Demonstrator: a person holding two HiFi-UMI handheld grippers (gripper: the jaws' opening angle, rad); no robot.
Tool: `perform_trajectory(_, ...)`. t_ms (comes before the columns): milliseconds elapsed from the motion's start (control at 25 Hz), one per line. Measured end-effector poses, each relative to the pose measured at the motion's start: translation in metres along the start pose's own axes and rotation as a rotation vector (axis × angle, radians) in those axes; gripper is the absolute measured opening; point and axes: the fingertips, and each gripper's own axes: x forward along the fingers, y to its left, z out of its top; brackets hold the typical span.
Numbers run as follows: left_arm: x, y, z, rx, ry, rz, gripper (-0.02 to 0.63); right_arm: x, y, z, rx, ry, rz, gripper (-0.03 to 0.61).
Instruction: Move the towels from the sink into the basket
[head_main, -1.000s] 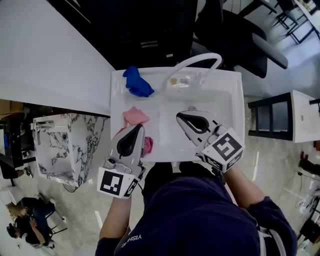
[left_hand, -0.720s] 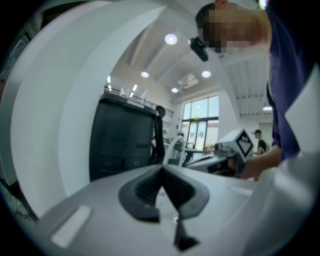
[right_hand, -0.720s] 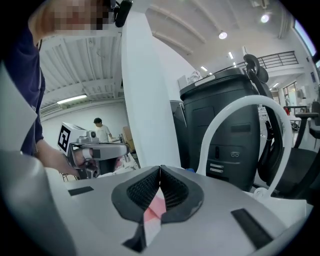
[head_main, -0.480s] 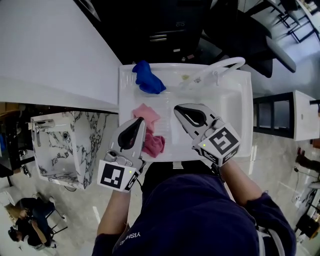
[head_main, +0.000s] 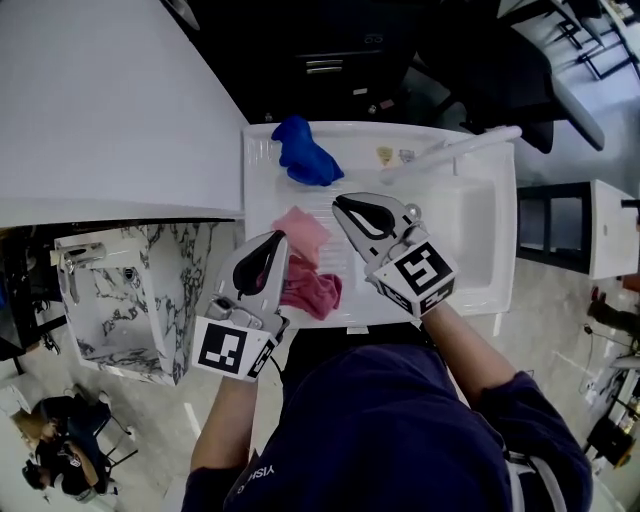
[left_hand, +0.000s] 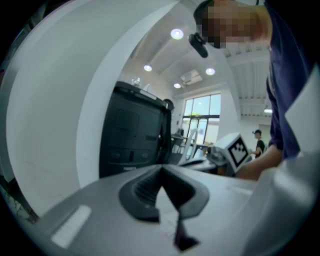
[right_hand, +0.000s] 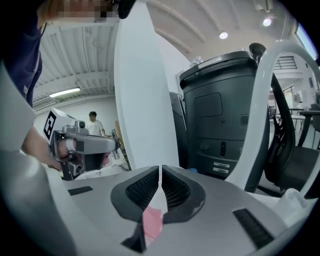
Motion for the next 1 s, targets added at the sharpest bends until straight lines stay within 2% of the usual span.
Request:
perform_trajectory(800,0.006,0.019,-0.026,-0.049,0.052,-0.018,0.003,0.081,-0.027,-0.063,0.067,0.083,-0.066,0.012)
perform_trajectory(1000,0.005,0.022,-0.031,-0.061,0.059,-0.015,0.003,0.095,-0.033,-0.072,0.068,0.104,-0.086,0.077)
